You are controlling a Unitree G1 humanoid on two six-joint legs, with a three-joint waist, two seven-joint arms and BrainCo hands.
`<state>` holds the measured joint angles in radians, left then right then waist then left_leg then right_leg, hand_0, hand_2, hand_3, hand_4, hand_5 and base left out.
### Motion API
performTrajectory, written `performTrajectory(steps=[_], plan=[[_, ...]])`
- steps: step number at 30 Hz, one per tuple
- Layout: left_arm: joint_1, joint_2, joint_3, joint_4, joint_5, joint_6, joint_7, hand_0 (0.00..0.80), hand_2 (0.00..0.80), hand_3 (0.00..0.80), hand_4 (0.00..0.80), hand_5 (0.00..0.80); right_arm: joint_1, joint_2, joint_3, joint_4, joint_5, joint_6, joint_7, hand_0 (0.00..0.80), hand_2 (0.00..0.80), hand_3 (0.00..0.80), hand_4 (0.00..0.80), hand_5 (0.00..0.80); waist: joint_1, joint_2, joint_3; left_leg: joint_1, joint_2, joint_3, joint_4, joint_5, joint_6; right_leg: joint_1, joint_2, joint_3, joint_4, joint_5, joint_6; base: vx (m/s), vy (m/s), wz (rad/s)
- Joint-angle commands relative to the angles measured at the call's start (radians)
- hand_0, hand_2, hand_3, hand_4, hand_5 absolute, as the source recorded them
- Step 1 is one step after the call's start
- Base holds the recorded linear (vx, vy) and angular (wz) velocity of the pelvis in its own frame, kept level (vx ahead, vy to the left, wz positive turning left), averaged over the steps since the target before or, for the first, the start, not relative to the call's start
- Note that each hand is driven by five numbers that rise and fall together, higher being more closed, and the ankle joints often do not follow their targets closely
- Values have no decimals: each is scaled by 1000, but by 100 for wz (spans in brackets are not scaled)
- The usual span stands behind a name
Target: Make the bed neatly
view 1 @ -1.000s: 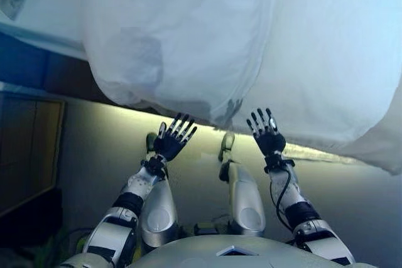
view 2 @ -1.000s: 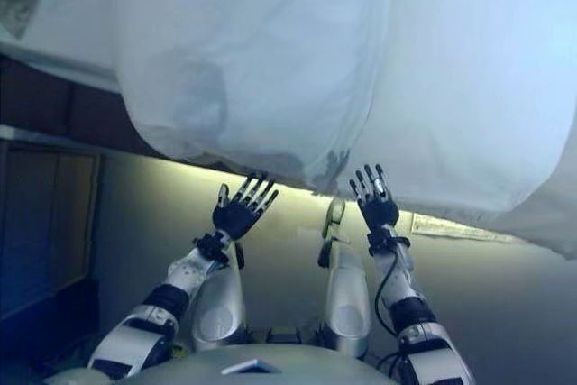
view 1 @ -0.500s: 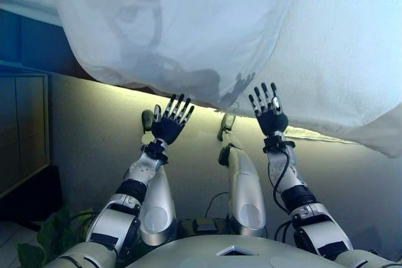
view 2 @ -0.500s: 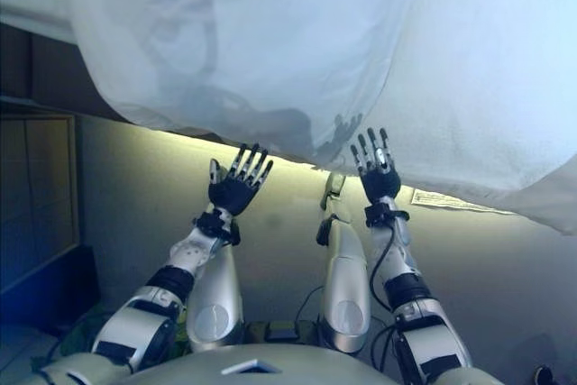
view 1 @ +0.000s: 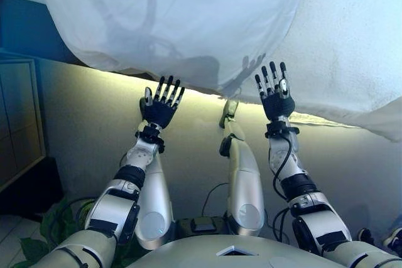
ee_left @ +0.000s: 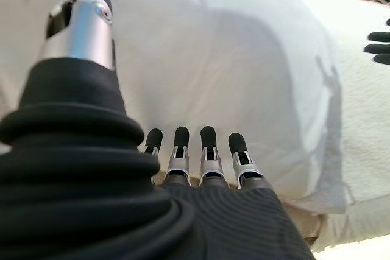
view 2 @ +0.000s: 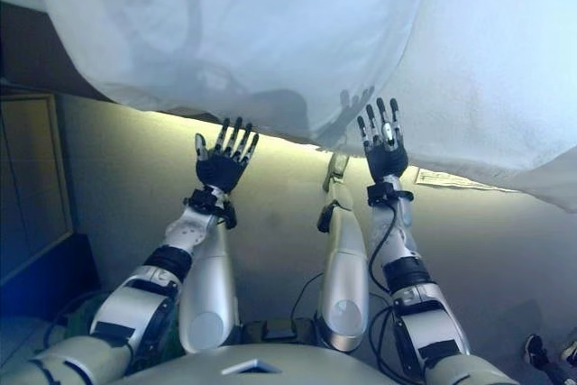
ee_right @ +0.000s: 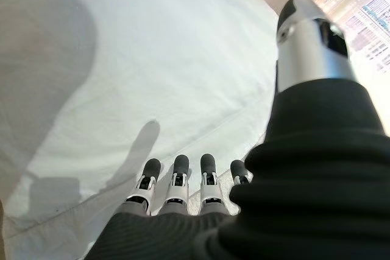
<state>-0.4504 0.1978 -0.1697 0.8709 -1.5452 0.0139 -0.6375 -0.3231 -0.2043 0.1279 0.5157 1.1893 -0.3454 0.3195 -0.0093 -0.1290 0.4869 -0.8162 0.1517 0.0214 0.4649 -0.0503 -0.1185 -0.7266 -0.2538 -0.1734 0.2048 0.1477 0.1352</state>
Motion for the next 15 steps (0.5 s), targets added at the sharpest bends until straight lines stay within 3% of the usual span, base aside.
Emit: performTrajectory(steps=[1,11,15], plan=[[7,-11,16,-31,28,11,-33,0,0,0,0,0,51,-51,-59,-131,-5,-42,40,0,0,0,0,0,6,33,17,-31,-13,9,-60,86,22,14,-63,-13,61,-52,65,-31,-17,2],[-62,31,35,39,169,-39,94,0,0,0,0,0,-22,-95,-49,-138,-20,-51,-19,0,0,0,0,0,-1,39,32,-97,-15,6,29,55,27,-43,-63,-2,109,-59,54,-14,57,1],[-65,38,44,76,148,-27,56,0,0,0,0,0,-11,-100,-86,-136,-12,-18,7,0,0,0,0,0,-13,40,33,-83,-23,25,5,58,30,-33,-65,-2,74,-41,57,12,85,-7]])
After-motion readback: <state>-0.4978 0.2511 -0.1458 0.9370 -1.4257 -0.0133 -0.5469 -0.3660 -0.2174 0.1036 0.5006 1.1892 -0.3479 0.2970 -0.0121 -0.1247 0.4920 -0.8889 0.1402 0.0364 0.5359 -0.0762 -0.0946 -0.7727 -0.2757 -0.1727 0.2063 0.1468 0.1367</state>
